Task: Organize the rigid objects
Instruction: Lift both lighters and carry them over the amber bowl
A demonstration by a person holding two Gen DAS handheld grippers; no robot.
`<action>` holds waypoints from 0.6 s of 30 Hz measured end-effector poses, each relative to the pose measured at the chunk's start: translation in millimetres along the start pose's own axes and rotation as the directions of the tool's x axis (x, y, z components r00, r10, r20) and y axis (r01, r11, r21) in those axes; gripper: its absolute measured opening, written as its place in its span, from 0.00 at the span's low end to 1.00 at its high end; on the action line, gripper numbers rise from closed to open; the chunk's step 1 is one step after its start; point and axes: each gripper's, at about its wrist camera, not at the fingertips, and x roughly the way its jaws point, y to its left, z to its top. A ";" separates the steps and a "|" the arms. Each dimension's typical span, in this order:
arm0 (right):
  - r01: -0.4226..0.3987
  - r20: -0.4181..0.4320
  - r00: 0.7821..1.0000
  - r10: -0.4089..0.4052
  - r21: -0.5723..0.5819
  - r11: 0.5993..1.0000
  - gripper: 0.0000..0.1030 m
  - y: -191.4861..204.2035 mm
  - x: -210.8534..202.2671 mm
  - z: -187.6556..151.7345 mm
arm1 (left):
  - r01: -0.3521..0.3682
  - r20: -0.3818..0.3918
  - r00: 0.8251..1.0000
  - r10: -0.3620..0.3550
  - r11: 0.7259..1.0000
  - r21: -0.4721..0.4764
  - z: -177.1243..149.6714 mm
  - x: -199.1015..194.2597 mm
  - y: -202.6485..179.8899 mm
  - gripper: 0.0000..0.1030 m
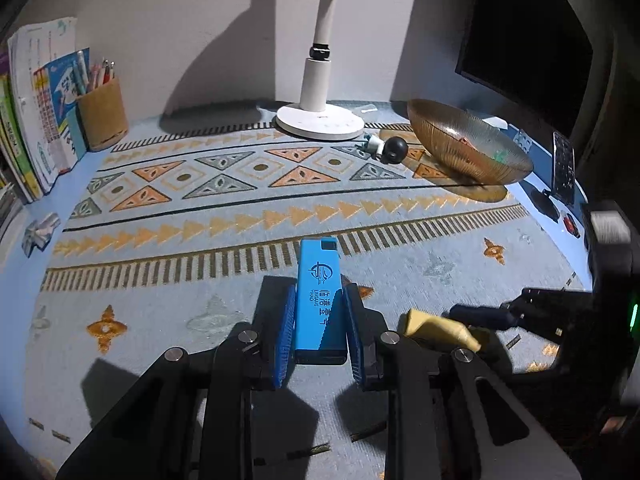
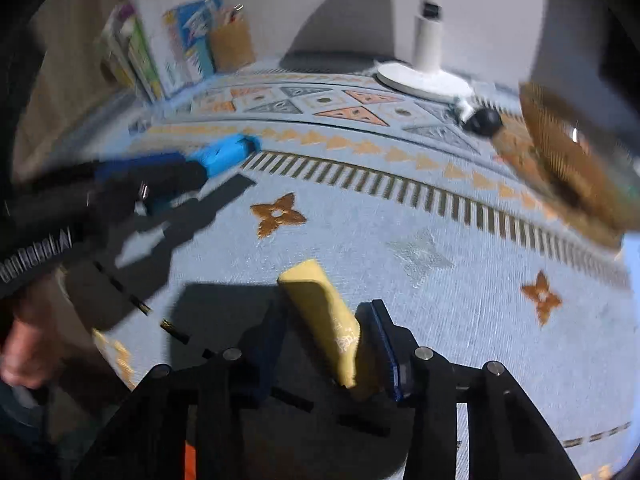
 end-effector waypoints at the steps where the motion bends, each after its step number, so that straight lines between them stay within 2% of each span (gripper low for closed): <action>1: 0.020 0.007 1.000 -0.020 -0.026 0.999 0.28 7.1 -0.4 0.1 | -0.001 0.002 1.000 0.001 1.000 -0.003 1.0 -0.1 1.4 0.20; 3: 0.002 0.019 1.000 -0.001 -0.049 0.999 0.24 20.7 -0.8 2.4 | -0.005 0.007 1.000 0.005 1.000 -0.007 3.8 -0.5 2.6 0.20; 6: -0.003 0.063 0.998 0.006 -0.049 0.999 0.23 24.2 -6.2 10.5 | -0.006 0.026 1.000 0.006 1.000 0.000 15.7 -4.3 1.3 0.20; 9: -0.040 0.160 0.986 0.038 0.010 0.999 0.23 2.0 -36.1 27.9 | -0.006 0.073 0.997 0.004 1.000 0.024 38.2 -15.2 -4.6 0.21; 11: -0.013 0.227 0.974 -0.001 0.060 0.998 0.23 -22.4 -60.9 41.2 | -0.007 0.113 0.994 0.002 0.999 0.048 59.0 -21.9 -12.0 0.21; 14: 0.029 0.335 0.938 -0.090 0.182 0.983 0.23 -85.3 -110.5 61.2 | 0.014 0.182 0.983 -0.032 0.995 0.097 98.2 -29.9 -32.8 0.21; 16: 0.070 0.375 0.912 -0.164 0.251 0.965 0.23 -120.2 -134.9 69.9 | 0.032 0.213 0.975 -0.060 0.991 0.131 119.4 -30.8 -47.9 0.21; 17: 0.106 0.392 0.893 -0.220 0.291 0.951 0.23 -139.9 -149.6 71.6 | 0.046 0.235 0.969 -0.083 0.986 0.159 135.5 -30.1 -61.1 0.21; 18: 0.157 0.402 0.866 -0.298 0.348 0.924 0.23 -166.8 -165.8 74.7 | 0.054 0.247 0.964 -0.097 0.983 0.176 145.0 -29.5 -69.4 0.21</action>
